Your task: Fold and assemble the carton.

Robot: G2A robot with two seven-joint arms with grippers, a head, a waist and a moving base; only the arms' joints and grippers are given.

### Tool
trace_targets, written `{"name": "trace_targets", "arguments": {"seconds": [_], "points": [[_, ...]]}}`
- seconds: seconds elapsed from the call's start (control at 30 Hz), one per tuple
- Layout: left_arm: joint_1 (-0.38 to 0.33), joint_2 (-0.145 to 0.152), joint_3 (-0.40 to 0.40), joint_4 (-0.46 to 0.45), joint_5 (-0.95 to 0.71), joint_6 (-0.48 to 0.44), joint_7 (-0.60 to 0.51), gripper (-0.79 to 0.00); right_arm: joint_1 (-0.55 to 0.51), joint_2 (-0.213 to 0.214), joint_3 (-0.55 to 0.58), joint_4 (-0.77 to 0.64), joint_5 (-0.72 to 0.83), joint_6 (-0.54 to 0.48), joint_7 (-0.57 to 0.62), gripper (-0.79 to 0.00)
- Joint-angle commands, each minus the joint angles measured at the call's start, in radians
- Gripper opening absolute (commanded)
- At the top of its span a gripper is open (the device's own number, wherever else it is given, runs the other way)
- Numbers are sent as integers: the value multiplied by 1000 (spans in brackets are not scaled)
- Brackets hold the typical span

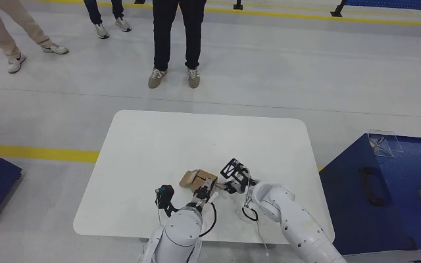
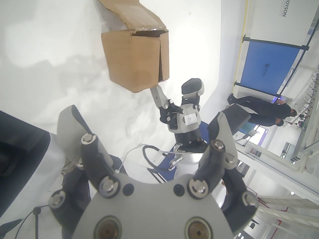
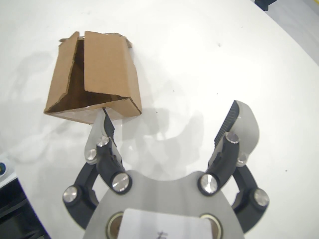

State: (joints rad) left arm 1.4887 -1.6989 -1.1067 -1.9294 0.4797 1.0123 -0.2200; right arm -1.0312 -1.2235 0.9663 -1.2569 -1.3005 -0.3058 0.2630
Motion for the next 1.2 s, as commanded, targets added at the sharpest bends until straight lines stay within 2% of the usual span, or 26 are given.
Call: {"name": "trace_targets", "arguments": {"seconds": [0.0, 0.37, 0.6, 0.67, 0.73, 1.03, 1.07, 1.17], "points": [[2, 0, 0, 0, -4, 0, 1, 0, 26, -11, -17, 32, 11, 24, -12, 0], [22, 5, -1, -28, -19, 0, 12, 0, 184, -87, -124, 205, 67, 100, -32, 0], [18, 5, 2, -32, -57, 0, -5, 0, 252, -127, -156, 311, 148, 45, -97, 0], [15, 4, -5, -35, -77, 0, -11, 0, 266, -135, -150, 347, 168, 63, -116, 0], [15, 4, -5, -35, -77, 0, -11, 0, 274, -137, -139, 363, 198, 35, -135, 0], [15, 4, -5, -35, -77, 0, -11, 0, 273, -137, -134, 357, 203, 38, -142, 0], [15, 3, -13, -46, -90, -19, -4, 0, 269, -135, -123, 345, 208, 49, -159, 0], [52, -1, -59, -69, -199, -168, 64, 0, 225, -121, -84, 268, 181, 92, -237, 0]]}}
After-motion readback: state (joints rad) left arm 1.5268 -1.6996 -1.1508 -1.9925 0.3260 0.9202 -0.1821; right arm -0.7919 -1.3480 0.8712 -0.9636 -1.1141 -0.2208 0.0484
